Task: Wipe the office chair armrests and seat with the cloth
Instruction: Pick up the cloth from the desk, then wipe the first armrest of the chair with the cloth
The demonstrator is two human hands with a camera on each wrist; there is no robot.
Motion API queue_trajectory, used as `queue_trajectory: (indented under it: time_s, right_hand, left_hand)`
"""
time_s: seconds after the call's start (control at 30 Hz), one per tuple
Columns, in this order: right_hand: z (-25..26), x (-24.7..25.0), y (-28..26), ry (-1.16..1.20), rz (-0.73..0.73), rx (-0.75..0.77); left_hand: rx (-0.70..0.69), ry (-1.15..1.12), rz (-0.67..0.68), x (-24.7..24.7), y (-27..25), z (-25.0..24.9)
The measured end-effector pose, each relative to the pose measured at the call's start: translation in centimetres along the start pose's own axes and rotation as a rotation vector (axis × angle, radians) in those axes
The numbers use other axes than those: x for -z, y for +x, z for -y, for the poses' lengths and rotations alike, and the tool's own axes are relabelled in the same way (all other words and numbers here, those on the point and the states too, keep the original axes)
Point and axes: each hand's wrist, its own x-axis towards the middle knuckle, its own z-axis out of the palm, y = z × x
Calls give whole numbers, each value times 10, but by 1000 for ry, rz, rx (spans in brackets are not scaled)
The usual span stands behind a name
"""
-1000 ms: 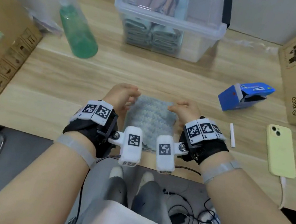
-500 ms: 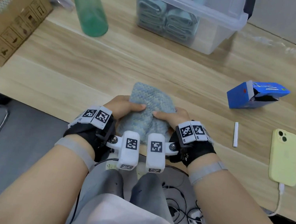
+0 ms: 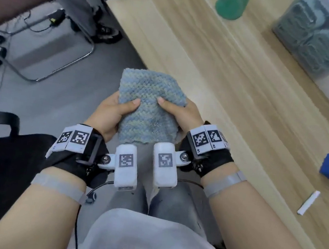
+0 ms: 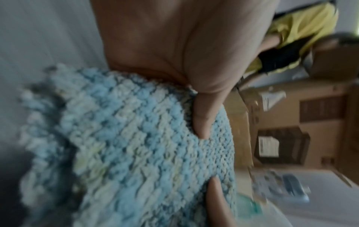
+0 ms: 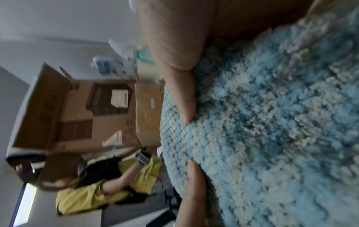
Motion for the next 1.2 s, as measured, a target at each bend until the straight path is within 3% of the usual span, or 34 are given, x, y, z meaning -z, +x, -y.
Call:
queue_trajectory:
  time_s: [0.27,0.53,0.7,0.97,1.2]
  right_hand:
    - [-62,-123,-6,-228,346,-229]
    - [-158,-270,-49,-526,547,-370]
    - [-234,-348,-81,-676,646,-426]
    - [-313,-429,-103,-1014,792,-459]
    - [-375,-482,-112,-1078,963,-352]
  left_hand:
    - [28,-281,-345,119,-86,49]
    - [-57,-576,-589,238,-199,119]
    - [-43,-654,-812,305,-262,173]
    - [-27,-902,-1088,346,-313,240]
    - [-69,-1145,-1663,353,-360,317]
